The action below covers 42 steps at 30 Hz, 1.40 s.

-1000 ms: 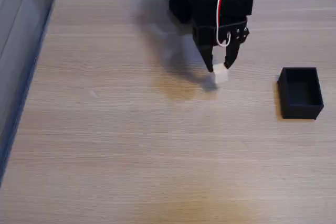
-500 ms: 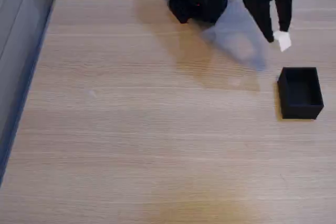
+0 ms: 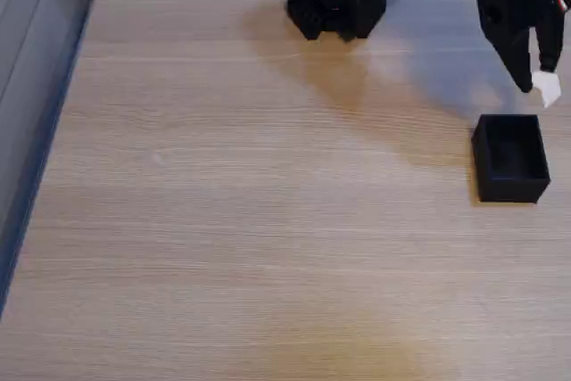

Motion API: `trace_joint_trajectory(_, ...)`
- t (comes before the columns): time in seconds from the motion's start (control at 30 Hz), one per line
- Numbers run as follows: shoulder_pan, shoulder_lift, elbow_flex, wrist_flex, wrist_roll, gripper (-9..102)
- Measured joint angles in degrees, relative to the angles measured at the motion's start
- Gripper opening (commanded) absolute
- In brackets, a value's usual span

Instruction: Pick a white block and place it in the black box.

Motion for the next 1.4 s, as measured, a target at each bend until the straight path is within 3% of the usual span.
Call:
trace_joint_trajectory(0.33,4.3,-6.2,-2.5,-2.7,-0.7,3)
trace_joint_trajectory(0.57,5.2,-6.3,-2.5,-4.0,1.1,25)
trace_joint_trajectory(0.7,6.2,-6.3,-2.5,-3.9,0.8,22)
trace_joint_trajectory(0.87,6.0,-5.4,-1.7,-3.7,1.1,0)
trace_joint_trajectory(1.03,8.3,0.4,2.2,-3.7,2.0,0)
trace_joint_trajectory(1.4,24.3,26.3,29.7,-10.0,-12.1,0)
